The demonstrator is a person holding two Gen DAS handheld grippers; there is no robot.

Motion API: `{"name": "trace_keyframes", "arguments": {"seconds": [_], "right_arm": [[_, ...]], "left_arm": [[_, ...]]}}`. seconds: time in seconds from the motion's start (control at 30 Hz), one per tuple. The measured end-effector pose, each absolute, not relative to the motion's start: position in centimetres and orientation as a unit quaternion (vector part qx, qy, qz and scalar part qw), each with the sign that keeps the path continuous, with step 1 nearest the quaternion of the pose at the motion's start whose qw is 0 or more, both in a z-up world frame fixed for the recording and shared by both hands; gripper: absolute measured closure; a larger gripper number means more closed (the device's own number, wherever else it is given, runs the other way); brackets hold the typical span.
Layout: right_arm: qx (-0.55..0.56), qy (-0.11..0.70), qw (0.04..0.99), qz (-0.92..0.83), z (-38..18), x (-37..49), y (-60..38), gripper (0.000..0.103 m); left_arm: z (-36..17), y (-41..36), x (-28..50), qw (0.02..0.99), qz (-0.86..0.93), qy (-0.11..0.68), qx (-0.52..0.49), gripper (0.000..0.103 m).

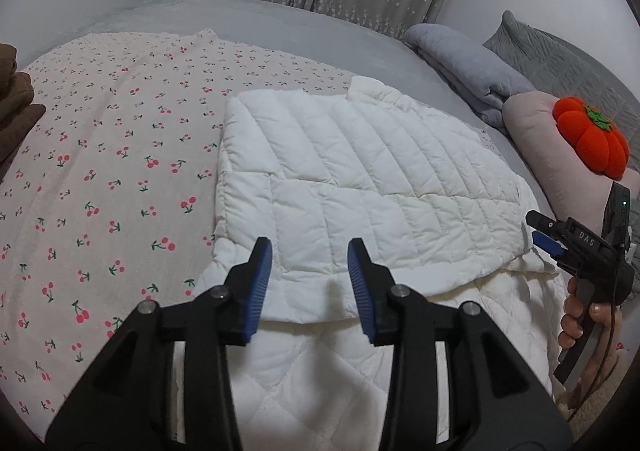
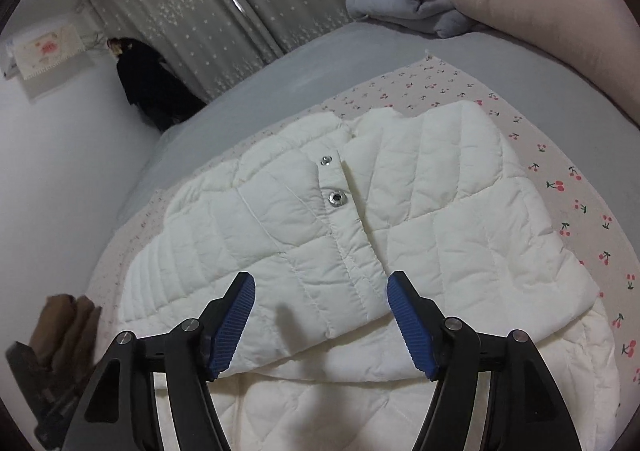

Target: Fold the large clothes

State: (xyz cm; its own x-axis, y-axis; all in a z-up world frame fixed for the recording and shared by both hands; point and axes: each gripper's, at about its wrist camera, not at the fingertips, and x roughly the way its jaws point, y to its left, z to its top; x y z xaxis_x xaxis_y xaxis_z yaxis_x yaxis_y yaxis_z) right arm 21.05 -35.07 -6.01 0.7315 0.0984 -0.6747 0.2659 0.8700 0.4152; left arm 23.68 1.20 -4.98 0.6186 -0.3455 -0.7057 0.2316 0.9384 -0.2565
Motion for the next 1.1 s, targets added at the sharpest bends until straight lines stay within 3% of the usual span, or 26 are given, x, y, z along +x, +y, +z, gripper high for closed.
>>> {"name": "trace_keyframes", "arguments": {"seconds": [0.03, 0.1, 0.13, 0.37, 0.67, 0.77, 0.83, 0.9, 0.93, 1.03, 1.1], "right_arm": [[0.233, 0.369, 0.899, -0.045, -6.3, 21.3, -34.6, 0.043], [0.189, 0.385, 0.903, -0.031, -6.8, 21.7, -33.1, 0.085], [0.171, 0.385, 0.906, -0.027, -6.5, 21.7, -32.6, 0.093], [0.112, 0.335, 0.932, -0.076, -1.7, 18.5, -31.5, 0.097], [0.119, 0.445, 0.878, -0.13, -7.5, 20.6, -35.8, 0.097], [0.147, 0.441, 0.877, -0.118, -6.5, 19.7, -36.9, 0.093], [0.163, 0.429, 0.883, -0.1, -5.5, 18.6, -37.5, 0.076], [0.171, 0.425, 0.884, -0.089, -4.5, 17.1, -38.0, 0.044], [0.175, 0.422, 0.886, -0.084, -4.1, 16.2, -38.2, 0.038], [0.198, 0.427, 0.881, -0.04, -2.3, 12.9, -38.1, 0.033], [0.222, 0.418, 0.881, -0.019, -1.0, 10.6, -38.3, 0.024]], "left_arm": [[-5.1, 1.1, 23.8, 0.897, -0.159, 0.407, -0.068, 0.063], [-5.3, 0.7, 23.7, 0.897, -0.16, 0.408, -0.064, 0.063], [-5.3, 0.5, 23.7, 0.897, -0.162, 0.408, -0.062, 0.063], [-5.8, -1.3, 23.3, 0.897, -0.183, 0.401, -0.034, 0.06], [-8.4, -2.7, 24.4, 0.881, -0.169, 0.441, -0.02, 0.056], [-7.4, -3.0, 23.7, 0.88, -0.165, 0.444, -0.016, 0.047], [-6.4, -3.1, 22.8, 0.878, -0.171, 0.448, -0.021, 0.035], [-5.4, -2.9, 21.4, 0.872, -0.191, 0.45, -0.033, 0.034], [-4.8, -2.7, 20.5, 0.868, -0.2, 0.454, -0.038, 0.033], [-3.2, -1.6, 18.0, 0.869, -0.198, 0.452, -0.044, 0.022], [-2.4, -0.2, 16.5, 0.872, -0.192, 0.447, -0.051, 0.02]]}}
